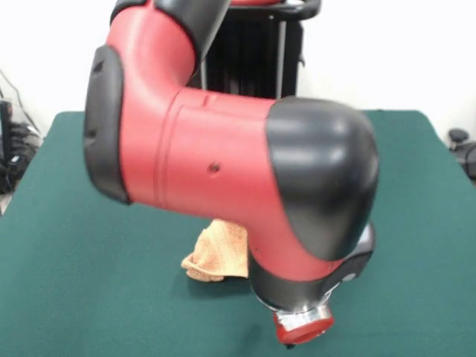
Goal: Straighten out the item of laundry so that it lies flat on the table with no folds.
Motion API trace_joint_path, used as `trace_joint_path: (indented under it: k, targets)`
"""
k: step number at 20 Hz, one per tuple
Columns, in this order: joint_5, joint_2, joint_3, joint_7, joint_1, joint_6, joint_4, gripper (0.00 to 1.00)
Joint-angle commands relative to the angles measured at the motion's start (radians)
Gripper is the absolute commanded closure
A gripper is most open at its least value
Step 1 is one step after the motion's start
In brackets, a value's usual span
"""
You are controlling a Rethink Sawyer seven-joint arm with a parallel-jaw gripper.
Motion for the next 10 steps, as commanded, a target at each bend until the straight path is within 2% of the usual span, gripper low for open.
trace_joint_path:
  k: [1,6,10]
  targets:
    - [0.340,0.110,-0.342,0.039,-0.064,0.109,-0.058,0.00]
    - [0.523,0.111,-0.513,0.049,-0.082,0.109,-0.054,0.00]
    - [0.733,0.077,-0.752,0.067,-0.119,0.173,-0.065,0.00]
